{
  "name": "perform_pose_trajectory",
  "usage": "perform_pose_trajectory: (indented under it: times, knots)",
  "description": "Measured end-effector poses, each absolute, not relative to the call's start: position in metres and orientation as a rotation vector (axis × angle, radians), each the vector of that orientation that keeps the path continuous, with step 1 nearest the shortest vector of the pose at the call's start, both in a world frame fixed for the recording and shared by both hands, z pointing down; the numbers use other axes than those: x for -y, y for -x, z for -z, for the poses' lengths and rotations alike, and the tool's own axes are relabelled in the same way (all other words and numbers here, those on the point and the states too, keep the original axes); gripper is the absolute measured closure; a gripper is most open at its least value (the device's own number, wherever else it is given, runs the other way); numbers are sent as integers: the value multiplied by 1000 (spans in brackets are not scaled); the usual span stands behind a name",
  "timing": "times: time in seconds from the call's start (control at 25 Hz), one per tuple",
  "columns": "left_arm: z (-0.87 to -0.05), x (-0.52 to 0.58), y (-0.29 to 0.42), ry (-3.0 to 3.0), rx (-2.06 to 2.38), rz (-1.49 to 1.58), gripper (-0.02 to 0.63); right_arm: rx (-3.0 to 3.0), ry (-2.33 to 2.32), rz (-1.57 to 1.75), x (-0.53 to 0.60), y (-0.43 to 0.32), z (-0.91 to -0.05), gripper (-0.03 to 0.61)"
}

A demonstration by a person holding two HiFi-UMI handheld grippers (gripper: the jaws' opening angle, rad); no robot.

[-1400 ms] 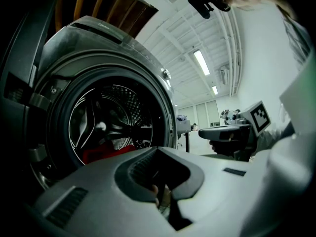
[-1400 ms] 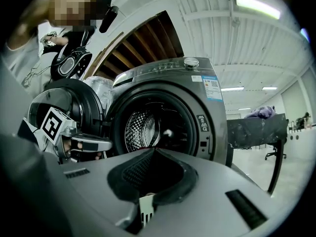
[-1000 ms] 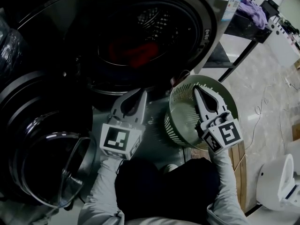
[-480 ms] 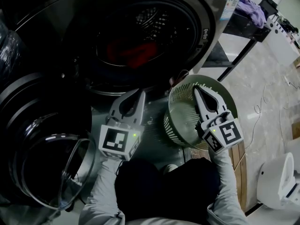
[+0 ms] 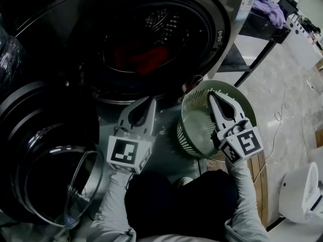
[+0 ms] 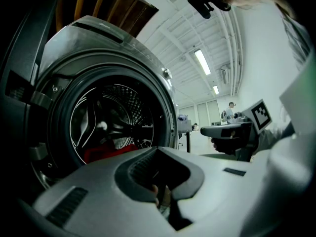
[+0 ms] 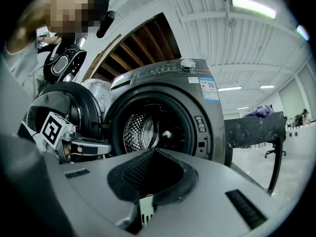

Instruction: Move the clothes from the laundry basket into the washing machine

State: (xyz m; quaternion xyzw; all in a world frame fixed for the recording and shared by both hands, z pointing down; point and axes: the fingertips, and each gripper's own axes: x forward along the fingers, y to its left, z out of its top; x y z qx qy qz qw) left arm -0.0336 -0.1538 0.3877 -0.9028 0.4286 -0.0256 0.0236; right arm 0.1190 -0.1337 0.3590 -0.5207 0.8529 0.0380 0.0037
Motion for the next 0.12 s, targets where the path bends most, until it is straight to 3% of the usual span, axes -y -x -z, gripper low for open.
perform_pose_trajectory:
  times: [0.12]
  knots:
    - [-389, 155, 34, 2795, -1335, 77, 595, -2677, 1617, -114, 135, -118, -359, 561]
